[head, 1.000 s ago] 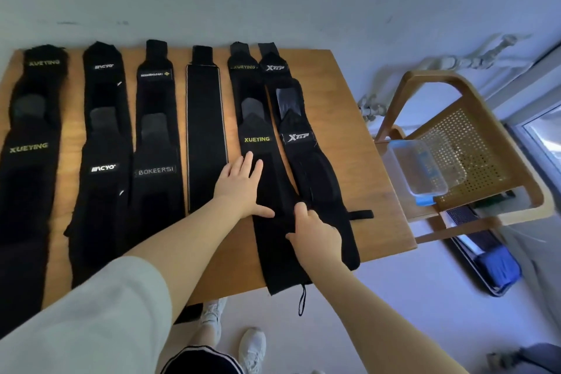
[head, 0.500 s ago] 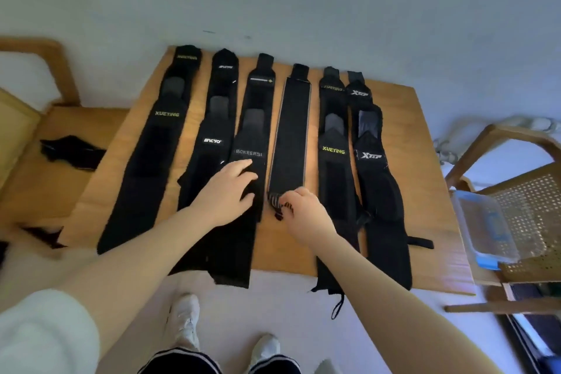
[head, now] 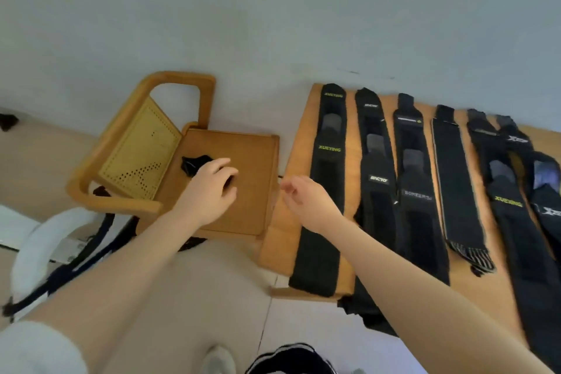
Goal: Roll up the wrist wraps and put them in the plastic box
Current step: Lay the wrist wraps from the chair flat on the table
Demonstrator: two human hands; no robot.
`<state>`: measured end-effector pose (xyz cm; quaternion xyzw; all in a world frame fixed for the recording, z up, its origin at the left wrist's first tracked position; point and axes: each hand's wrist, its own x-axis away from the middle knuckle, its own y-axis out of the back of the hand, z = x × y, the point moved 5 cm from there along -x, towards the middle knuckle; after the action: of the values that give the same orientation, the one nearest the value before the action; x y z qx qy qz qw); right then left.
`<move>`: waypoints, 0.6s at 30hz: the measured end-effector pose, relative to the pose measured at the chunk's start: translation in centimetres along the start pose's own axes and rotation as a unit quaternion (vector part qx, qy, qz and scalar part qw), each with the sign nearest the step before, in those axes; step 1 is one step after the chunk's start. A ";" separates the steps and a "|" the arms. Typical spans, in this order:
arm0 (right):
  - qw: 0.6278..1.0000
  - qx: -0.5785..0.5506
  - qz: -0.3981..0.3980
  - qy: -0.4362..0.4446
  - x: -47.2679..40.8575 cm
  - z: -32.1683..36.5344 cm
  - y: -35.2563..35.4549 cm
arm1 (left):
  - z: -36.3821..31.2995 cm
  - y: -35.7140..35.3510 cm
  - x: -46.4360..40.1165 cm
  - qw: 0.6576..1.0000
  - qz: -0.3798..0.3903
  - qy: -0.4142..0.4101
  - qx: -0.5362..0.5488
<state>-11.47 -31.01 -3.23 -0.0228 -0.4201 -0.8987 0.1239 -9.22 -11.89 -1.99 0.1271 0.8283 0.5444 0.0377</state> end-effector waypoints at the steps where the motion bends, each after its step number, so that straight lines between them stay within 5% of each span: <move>1: 1.000 0.006 -0.001 0.005 -1.1 1.1 -0.9 | 1.8 0.6 -0.3 1.000 -0.002 0.007 0.003; 9: 0.999 0.002 0.037 -0.033 -11.5 5.4 -7.9 | 13.4 2.4 -5.1 0.997 0.027 0.056 0.040; 18: 0.986 0.008 0.103 -0.132 -28.5 2.1 -15.2 | 23.4 2.9 -18.3 0.995 0.070 0.075 0.019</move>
<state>12.30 -14.23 -17.43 -0.1837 -0.4352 -0.8668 0.1595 13.67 5.50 -10.23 0.1445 0.8280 0.5378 -0.0647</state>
